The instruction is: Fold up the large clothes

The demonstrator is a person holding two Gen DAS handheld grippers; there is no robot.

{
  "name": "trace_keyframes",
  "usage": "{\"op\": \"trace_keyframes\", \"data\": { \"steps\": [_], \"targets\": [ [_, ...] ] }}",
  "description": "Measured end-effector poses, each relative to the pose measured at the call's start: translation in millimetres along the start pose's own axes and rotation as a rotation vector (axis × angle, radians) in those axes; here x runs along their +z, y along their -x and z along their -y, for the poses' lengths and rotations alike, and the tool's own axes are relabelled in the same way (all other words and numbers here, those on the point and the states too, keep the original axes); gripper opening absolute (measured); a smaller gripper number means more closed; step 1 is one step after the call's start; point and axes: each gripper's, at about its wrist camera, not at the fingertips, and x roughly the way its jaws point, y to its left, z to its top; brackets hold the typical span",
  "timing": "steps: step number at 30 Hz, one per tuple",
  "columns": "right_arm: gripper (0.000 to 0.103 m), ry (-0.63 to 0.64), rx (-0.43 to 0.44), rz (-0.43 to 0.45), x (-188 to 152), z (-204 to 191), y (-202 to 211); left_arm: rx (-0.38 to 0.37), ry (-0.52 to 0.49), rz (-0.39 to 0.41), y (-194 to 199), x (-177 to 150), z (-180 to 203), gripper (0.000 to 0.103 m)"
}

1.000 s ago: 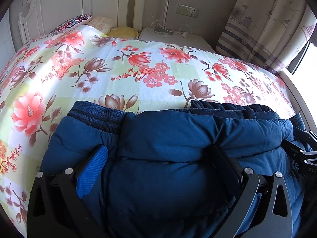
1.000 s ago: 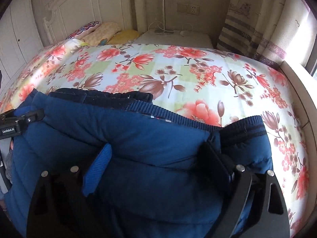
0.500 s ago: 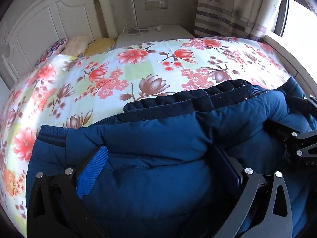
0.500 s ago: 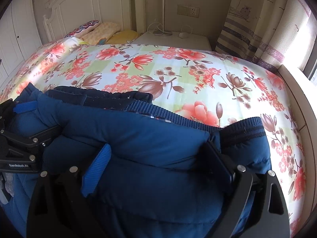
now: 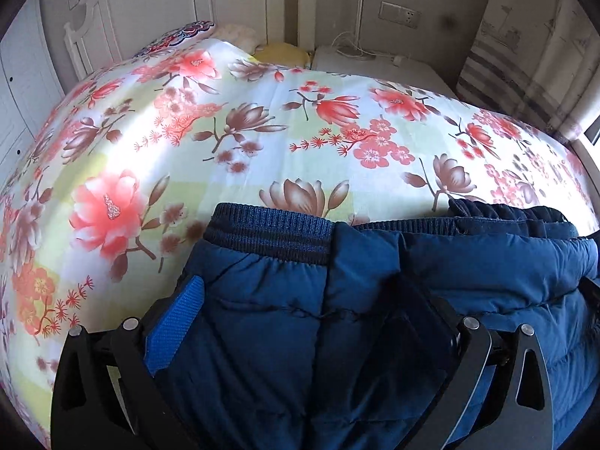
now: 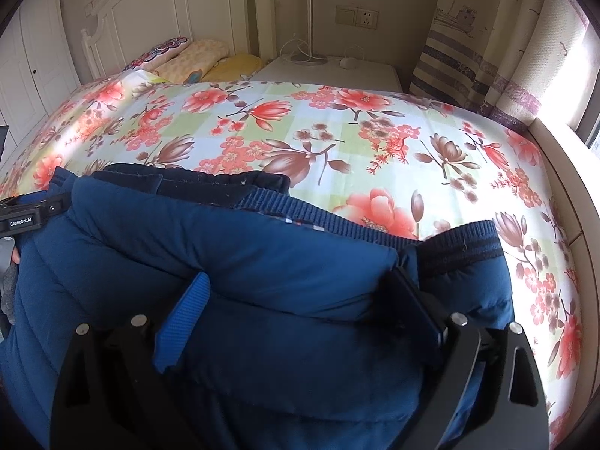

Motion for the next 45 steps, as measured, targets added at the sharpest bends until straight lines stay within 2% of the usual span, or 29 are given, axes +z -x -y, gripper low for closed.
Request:
{"op": "trace_keyframes", "data": {
  "steps": [2,4,6,8,9,10,13,18,20,21,23,24,27,29,31,34,36,38,39,40,41,42,45],
  "targets": [
    [0.093,0.005,-0.053,0.055,-1,-10,23,-0.020,0.023,0.000,1,0,-6,0.099],
    [0.093,0.037,0.041,0.130,-6,-34,52,-0.037,0.041,-0.002,0,0,-10,0.099],
    [0.095,0.119,0.096,0.157,-15,-66,67,-0.037,0.042,-0.003,0,1,-9,0.099],
    [0.096,0.271,0.107,0.104,-32,-106,56,-0.035,0.037,-0.001,0,0,-9,0.099],
    [0.097,0.333,0.084,0.069,-41,-119,44,-0.040,0.041,0.001,0,0,-10,0.099],
    [0.100,0.338,0.072,0.061,-45,-125,35,-0.043,0.044,0.002,0,0,-9,0.099],
    [0.100,0.267,0.127,0.027,-40,-110,32,-0.055,0.059,0.002,-2,1,-12,0.099],
    [0.100,0.173,0.060,0.080,-53,-64,65,-0.049,0.057,0.002,-1,0,-10,0.099],
    [0.100,0.102,-0.004,0.082,-66,-33,68,-0.056,0.062,0.001,0,0,-11,0.099],
    [0.100,0.060,0.012,0.071,-73,-18,64,-0.059,0.065,0.002,0,-1,-12,0.099],
    [0.100,-0.023,0.118,0.078,-79,1,59,-0.064,0.066,0.008,2,-1,-12,0.099],
    [0.101,-0.033,0.128,0.072,-79,4,58,-0.066,0.067,0.009,2,-1,-12,0.099],
    [0.101,0.011,0.074,0.062,-79,-5,57,-0.074,0.080,0.033,12,0,-15,0.099],
    [0.101,0.004,0.087,0.072,-81,-1,59,-0.085,0.082,0.125,41,-6,-14,0.099],
    [0.101,-0.015,0.114,0.083,-81,6,64,-0.144,0.064,0.175,70,-17,-6,0.099],
    [0.100,0.014,0.072,0.120,-82,-4,80,-0.199,-0.058,0.241,111,-48,20,0.099],
    [0.100,0.077,0.103,0.164,-85,-20,101,-0.196,-0.175,0.279,125,-75,44,0.099],
    [0.100,0.211,0.163,0.189,-95,-49,122,-0.159,-0.270,0.246,112,-94,63,0.099],
    [0.100,0.289,0.161,0.169,-103,-65,124,-0.124,-0.297,0.208,95,-101,70,0.099],
    [0.100,0.345,0.148,0.134,-110,-78,120,-0.117,-0.294,0.168,80,-104,73,0.099],
    [0.100,0.393,0.123,0.094,-121,-89,110,-0.126,-0.279,0.167,78,-104,70,0.099],
    [0.100,0.392,0.104,0.105,-127,-90,103,-0.137,-0.265,0.160,79,-103,68,0.099],
    [0.100,0.301,0.177,0.143,-137,-72,99,-0.154,-0.259,0.147,76,-105,64,0.099]
  ]
}}
